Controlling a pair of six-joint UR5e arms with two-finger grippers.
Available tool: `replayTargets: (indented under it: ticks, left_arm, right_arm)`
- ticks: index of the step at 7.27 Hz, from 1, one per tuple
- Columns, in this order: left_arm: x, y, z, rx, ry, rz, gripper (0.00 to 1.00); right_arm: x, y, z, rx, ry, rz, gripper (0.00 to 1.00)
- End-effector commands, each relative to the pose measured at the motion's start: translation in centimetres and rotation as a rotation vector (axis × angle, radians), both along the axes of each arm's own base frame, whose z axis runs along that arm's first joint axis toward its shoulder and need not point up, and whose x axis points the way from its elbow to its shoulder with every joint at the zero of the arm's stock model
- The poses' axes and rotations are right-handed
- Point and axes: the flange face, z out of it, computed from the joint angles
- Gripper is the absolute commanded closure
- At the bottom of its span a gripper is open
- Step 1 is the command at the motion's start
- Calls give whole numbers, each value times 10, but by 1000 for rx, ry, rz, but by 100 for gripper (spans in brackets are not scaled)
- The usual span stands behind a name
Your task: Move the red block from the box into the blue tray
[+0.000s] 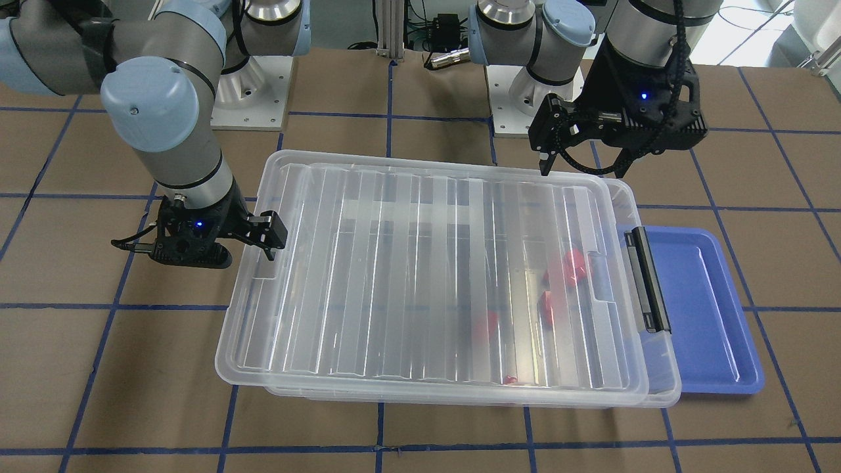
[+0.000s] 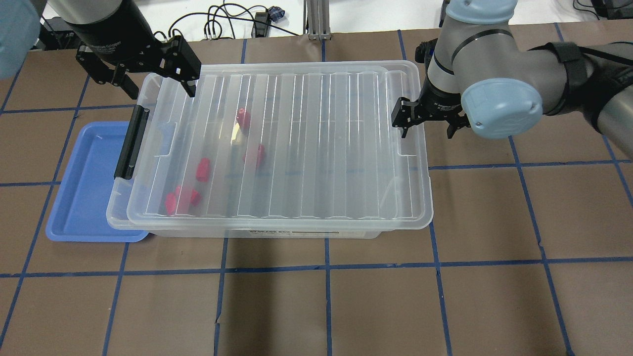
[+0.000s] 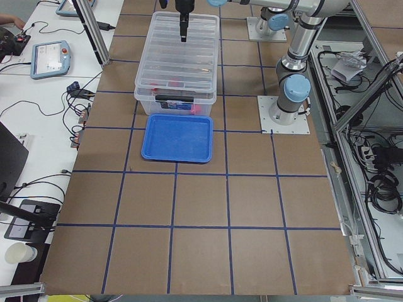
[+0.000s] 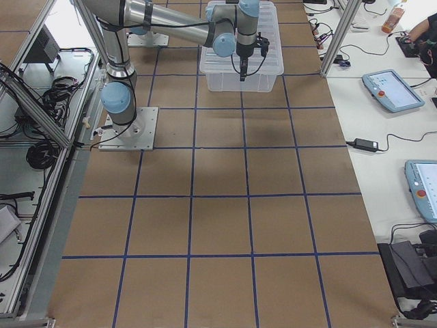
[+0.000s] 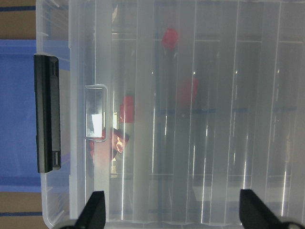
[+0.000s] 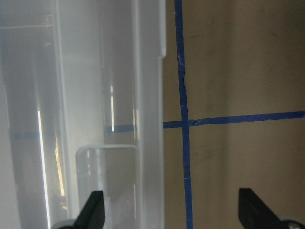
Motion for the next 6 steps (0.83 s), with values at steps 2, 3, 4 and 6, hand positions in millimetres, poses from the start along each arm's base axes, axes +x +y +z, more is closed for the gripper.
replayTargets:
  ticks: [2, 3, 4, 6]
  left_arm:
    - [1, 0, 2, -6, -2, 0, 0]
    - [1, -6, -5, 6, -3, 0, 0]
    - [0, -1, 1, -6, -2, 0, 0]
    - [1, 1, -1, 2, -5, 0, 0]
  right_arm:
    - [-19, -2, 0, -6, 155, -2, 0]
    - [-33, -5, 3, -9, 220, -18, 0]
    - [-62, -9, 3, 4, 238, -66, 0]
    - [-112, -13, 6, 18, 236, -151, 0]
